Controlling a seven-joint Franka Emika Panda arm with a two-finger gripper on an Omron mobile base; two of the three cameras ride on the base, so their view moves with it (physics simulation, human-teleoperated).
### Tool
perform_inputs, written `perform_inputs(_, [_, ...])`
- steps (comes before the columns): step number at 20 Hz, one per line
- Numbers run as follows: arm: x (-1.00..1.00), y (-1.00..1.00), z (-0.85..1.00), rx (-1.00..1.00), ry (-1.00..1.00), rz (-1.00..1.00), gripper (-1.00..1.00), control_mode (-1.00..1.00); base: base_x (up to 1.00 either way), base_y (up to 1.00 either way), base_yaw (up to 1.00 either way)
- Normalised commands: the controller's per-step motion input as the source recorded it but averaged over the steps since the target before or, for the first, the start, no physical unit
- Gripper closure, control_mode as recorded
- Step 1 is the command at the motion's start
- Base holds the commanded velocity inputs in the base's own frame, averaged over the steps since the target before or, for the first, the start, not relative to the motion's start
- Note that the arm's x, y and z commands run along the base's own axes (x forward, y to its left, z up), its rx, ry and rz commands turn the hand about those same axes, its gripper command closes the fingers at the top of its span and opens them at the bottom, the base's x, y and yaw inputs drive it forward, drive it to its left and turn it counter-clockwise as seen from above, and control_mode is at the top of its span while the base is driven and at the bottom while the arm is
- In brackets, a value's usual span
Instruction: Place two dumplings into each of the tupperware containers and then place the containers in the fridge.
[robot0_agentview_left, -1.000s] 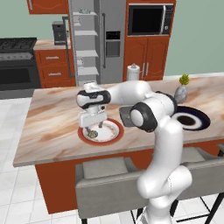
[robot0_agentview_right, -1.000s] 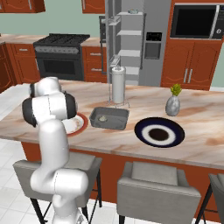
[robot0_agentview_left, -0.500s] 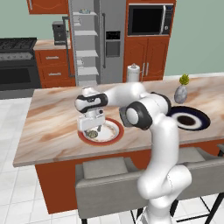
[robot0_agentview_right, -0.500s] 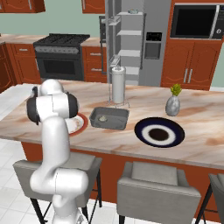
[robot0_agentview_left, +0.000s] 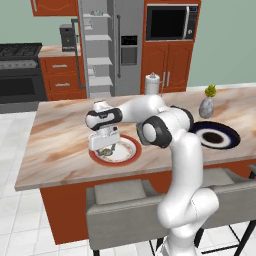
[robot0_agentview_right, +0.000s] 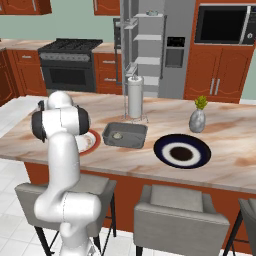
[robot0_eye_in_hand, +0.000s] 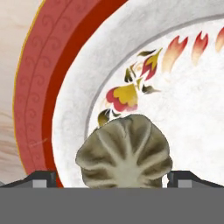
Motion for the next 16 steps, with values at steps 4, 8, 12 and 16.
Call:
perform_inputs(4, [0.01, 0.0, -0.07, 0.0, -0.01, 0.0, -1.0, -1.0, 0.0, 0.0, 0.0])
perform_inputs(8, [0.0, 0.0, -0.09, 0.0, 0.0, 0.0, -1.0, -1.0, 0.0, 0.0, 0.0])
perform_inputs(12, [0.0, 0.0, -0.12, 0.0, 0.0, 0.0, -1.0, -1.0, 0.0, 0.0, 0.0])
perform_inputs(16, [0.0, 0.0, -0.13, 0.0, 0.0, 0.0, 1.0, -1.0, 0.0, 0.0, 0.0])
